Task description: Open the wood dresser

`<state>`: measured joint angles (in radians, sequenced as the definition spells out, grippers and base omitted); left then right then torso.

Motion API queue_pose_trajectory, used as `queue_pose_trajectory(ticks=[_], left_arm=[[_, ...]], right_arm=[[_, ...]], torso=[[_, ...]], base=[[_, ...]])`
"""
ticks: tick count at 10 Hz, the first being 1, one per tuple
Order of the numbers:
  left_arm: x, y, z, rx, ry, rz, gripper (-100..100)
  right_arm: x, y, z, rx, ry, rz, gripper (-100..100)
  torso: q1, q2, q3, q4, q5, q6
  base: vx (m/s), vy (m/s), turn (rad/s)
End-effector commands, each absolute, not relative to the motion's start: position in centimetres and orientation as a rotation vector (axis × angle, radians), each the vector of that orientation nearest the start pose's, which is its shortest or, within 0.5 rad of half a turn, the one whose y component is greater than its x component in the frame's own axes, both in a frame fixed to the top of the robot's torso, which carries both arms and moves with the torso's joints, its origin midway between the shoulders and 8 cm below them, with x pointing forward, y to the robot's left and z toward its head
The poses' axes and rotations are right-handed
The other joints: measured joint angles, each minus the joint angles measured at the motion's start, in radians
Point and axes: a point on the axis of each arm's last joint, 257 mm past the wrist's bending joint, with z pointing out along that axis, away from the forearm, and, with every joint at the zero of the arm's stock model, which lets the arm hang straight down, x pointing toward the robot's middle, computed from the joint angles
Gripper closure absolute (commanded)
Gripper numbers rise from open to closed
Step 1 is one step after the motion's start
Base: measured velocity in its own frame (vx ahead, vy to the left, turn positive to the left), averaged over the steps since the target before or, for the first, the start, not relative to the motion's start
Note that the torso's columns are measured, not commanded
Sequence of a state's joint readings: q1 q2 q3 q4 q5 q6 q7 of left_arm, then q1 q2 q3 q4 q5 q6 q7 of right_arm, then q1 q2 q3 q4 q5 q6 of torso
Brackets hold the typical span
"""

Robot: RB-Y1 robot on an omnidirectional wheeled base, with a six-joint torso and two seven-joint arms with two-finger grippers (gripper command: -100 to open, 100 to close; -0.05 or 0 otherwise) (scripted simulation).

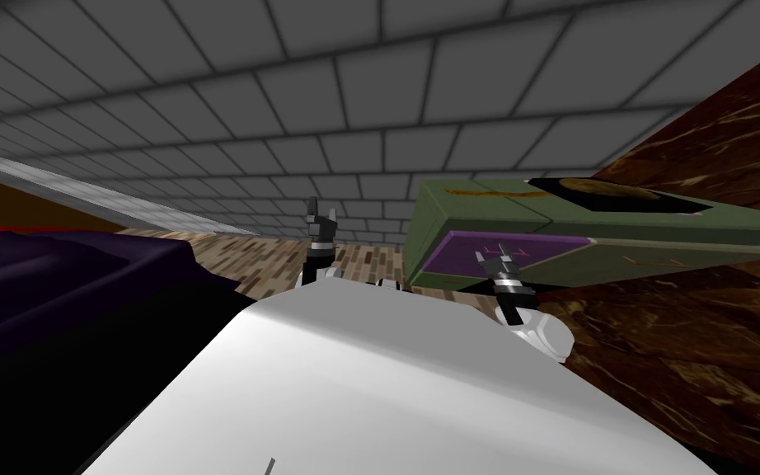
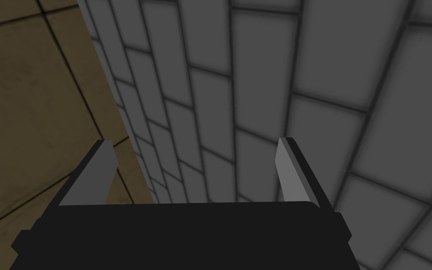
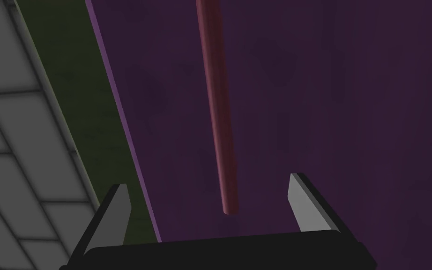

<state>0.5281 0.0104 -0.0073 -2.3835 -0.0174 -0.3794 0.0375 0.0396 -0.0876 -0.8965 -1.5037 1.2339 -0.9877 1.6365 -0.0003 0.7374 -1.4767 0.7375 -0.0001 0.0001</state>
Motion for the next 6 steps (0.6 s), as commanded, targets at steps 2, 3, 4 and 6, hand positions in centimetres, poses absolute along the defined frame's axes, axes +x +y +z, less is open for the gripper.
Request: queue_pose_trajectory(ticks=[2,3,4,6], left_arm=[[34.2,27.6,3.8,-0.691,0.648,-1.313,0],[34.2,27.6,3.8,-0.691,0.648,-1.313,0],[34.2,27.6,3.8,-0.691,0.648,-1.313,0],[34.2,27.6,3.8,-0.691,0.648,-1.313,0]], right_arm=[[41.2,-45.4,-18.0,-1.025,1.057,-1.166,100],[41.1,-45.4,-17.8,-1.025,1.054,-1.166,100],[41.1,-45.5,-17.5,-1.026,1.049,-1.165,100],[41.1,-45.4,-18.0,-1.029,1.057,-1.154,100]], torso=[[0.0,0.005,0.003,0.003,0.001,0.001],[0.001,0.009,0.005,0.003,0.002,0.002],[0.001,0.01,0.006,0.005,0.002,0.002],[0.002,0.008,0.004,0.007,0.005,0.003]], base=[[-0.074,0.0,-0.009],[-0.168,0.009,-0.042],[-0.179,0.012,-0.038],[-0.14,0.008,-0.021]])
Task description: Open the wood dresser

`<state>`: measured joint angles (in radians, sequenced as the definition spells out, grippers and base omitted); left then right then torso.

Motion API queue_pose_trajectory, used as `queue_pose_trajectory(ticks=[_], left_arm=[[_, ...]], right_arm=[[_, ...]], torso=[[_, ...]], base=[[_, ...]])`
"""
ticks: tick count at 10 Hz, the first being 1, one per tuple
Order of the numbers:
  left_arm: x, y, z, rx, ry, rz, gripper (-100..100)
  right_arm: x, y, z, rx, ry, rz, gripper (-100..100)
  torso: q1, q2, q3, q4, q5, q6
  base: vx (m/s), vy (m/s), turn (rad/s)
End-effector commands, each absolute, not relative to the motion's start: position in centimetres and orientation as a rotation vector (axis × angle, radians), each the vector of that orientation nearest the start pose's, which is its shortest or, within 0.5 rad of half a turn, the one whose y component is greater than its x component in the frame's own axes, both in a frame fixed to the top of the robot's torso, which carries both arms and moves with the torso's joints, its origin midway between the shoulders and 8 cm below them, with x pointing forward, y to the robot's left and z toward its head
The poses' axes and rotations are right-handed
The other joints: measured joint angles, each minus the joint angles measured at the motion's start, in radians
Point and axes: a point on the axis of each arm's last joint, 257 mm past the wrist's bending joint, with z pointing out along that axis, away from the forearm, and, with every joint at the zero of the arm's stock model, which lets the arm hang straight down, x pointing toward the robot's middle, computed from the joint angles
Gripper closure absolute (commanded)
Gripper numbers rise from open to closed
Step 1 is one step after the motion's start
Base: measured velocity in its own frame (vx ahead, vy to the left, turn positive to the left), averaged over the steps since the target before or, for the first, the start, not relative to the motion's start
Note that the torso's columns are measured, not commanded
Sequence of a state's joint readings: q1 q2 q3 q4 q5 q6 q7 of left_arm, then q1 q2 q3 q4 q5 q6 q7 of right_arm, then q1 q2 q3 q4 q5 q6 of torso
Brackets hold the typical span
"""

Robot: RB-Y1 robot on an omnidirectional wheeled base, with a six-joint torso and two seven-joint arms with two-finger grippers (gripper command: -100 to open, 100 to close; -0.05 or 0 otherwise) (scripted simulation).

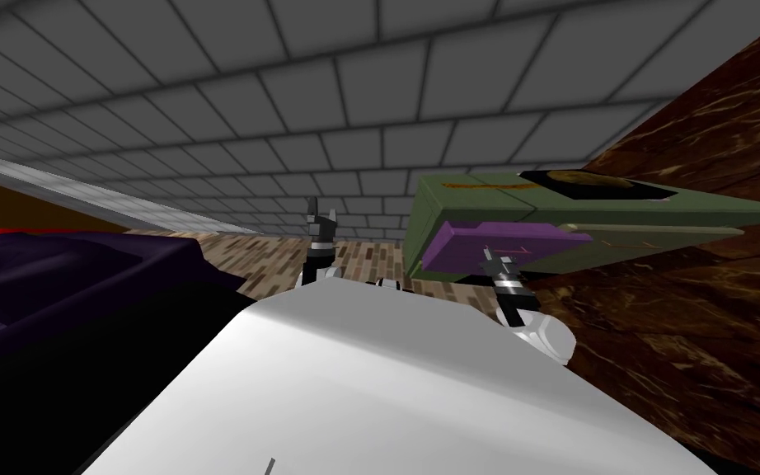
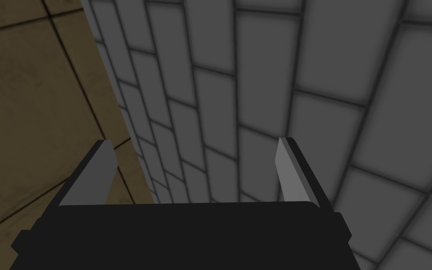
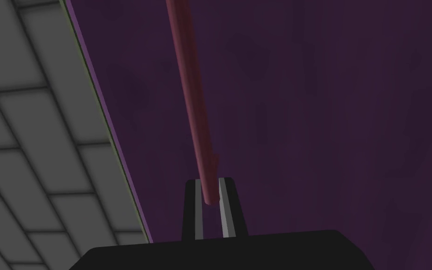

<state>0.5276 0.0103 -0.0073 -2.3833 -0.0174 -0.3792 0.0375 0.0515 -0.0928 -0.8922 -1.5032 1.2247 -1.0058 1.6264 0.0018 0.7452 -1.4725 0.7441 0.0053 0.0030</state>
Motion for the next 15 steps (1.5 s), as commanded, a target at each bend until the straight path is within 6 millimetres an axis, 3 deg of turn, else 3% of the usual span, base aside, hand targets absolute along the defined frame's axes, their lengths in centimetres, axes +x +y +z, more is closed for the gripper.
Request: queue_pose_trajectory(ticks=[1,4,5,6,14,15], left_arm=[[34.2,27.6,3.8,-0.691,0.648,-1.313,0],[34.2,27.6,3.8,-0.691,0.648,-1.313,0],[34.2,27.6,3.8,-0.691,0.648,-1.313,0],[34.2,27.6,3.8,-0.691,0.648,-1.313,0],[34.2,27.6,3.8,-0.691,0.648,-1.313,0],[34.2,27.6,3.8,-0.691,0.648,-1.313,0]], right_arm=[[40.8,-45.5,-18.0,-1.032,1.055,-1.148,100],[40.6,-45.5,-17.2,-1.036,1.036,-1.147,100],[40.7,-45.3,-17.9,-1.039,1.049,-1.137,100],[40.9,-46.0,-17.3,-1.039,1.057,-1.13,-100],[42.0,-48.8,-13.2,-1.033,1.059,-1.125,-100],[42.1,-48.5,-13.8,-1.037,1.062,-1.122,-100]], torso=[[0.001,-0.006,-0.004,-0.001,0.0,-0.002],[0.0,0.0,0.0,-0.001,-0.001,0.0],[0.001,0.001,0.0,0.0,0.0,0.0],[0.002,-0.005,-0.003,-0.001,0.0,-0.002],[-0.002,-0.006,-0.003,-0.006,-0.005,-0.003],[-0.001,-0.006,-0.003,-0.004,-0.003,-0.002]], base=[[-0.125,-0.021,-0.033],[-0.195,-0.005,-0.043],[-0.092,0.0,-0.013],[-0.033,0.023,-0.001],[-0.013,0.037,0.001],[-0.005,0.013,-0.001]])
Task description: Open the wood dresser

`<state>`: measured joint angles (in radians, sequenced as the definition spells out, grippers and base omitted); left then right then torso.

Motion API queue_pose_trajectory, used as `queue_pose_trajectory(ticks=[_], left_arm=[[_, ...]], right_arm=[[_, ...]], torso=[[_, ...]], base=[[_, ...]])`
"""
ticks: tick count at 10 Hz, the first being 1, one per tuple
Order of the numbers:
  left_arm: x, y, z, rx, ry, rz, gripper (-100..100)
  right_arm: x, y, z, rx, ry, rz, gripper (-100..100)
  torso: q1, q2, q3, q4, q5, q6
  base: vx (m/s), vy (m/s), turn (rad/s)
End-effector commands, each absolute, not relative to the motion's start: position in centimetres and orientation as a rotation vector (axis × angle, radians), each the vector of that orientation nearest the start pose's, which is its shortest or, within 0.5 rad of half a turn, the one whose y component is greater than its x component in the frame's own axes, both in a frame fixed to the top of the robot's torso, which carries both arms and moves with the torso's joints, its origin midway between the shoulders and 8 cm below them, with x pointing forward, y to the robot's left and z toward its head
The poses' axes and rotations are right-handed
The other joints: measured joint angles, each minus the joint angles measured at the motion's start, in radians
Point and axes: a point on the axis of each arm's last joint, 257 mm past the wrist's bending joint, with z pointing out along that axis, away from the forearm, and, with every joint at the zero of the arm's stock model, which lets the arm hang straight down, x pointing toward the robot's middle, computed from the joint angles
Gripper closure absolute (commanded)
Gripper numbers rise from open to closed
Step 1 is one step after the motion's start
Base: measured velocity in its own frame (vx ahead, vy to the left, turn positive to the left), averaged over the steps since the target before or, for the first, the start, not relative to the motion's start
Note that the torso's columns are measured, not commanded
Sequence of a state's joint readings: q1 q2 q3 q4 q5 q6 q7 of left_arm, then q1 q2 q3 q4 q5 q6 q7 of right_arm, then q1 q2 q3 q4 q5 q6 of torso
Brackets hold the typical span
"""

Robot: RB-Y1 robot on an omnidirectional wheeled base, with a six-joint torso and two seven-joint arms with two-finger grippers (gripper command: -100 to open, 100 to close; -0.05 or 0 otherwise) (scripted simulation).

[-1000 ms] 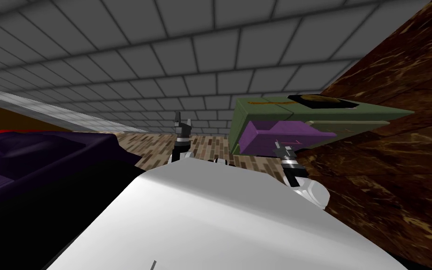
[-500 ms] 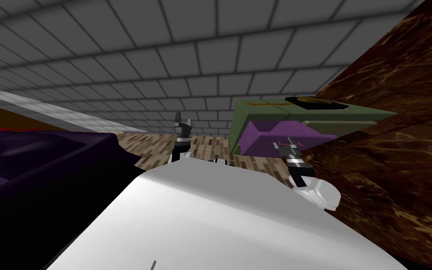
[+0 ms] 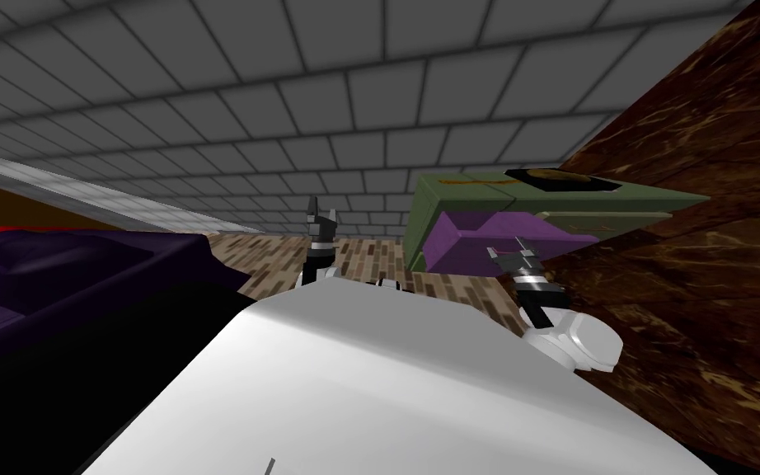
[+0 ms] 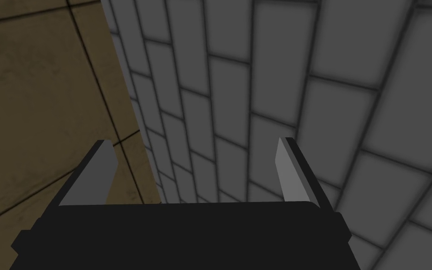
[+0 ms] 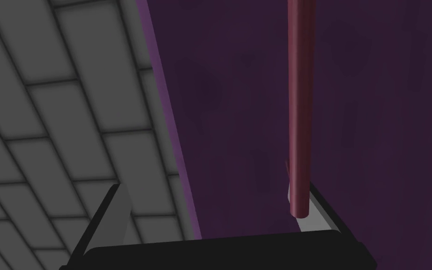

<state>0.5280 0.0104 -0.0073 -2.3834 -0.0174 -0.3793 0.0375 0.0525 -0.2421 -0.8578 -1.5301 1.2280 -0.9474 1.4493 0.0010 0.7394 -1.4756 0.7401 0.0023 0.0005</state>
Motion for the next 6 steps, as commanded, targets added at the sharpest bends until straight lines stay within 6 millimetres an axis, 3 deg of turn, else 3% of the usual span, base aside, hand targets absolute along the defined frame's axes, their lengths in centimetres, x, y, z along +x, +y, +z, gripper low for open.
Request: queue_pose_trajectory(ticks=[1,6], left_arm=[[34.17,27.63,3.83,-0.691,0.648,-1.313,0],[34.17,27.63,3.83,-0.691,0.648,-1.313,0]], right_arm=[[42.07,-48.63,-13.85,-1.035,1.066,-1.121,0],[41.99,-48.66,-14.14,-1.036,1.072,-1.118,0]], torso=[[0.0,0.0,0.0,0.0,0.0,0.0],[-0.001,-0.002,-0.001,-0.002,-0.002,-0.002]], base=[[0.0,0.0,0.0],[-0.001,0.0,-0.002]])
